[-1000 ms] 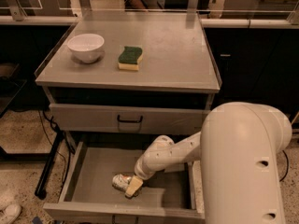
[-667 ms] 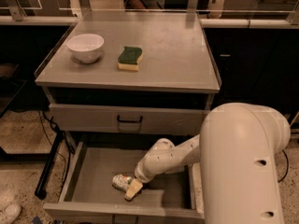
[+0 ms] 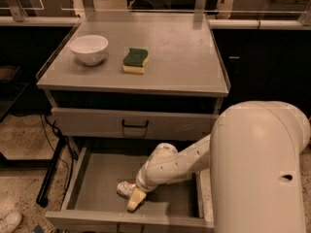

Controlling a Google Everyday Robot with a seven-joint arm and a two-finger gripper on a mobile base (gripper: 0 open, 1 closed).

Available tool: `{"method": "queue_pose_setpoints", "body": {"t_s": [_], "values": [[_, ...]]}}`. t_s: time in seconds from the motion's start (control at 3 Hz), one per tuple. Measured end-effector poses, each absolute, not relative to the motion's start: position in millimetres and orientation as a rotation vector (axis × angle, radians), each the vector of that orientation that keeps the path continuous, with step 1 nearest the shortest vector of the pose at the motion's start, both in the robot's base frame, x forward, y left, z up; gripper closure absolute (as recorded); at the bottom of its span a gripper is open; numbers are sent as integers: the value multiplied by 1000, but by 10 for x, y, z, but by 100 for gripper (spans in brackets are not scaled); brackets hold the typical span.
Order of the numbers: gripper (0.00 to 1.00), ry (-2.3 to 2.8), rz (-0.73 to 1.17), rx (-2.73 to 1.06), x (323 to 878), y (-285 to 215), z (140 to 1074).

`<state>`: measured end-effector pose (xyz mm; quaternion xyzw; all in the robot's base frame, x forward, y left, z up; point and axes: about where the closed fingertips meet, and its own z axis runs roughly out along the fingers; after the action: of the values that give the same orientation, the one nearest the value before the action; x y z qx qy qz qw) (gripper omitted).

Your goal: Pick 7up can from middle drawer and place on counter

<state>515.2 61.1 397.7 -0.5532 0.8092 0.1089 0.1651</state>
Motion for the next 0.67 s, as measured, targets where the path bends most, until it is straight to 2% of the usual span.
{"method": "queue_pose_setpoints", "body": {"t_s": [0.67], "values": [[0,2340,325,-1559,5252,620,3715]]}}
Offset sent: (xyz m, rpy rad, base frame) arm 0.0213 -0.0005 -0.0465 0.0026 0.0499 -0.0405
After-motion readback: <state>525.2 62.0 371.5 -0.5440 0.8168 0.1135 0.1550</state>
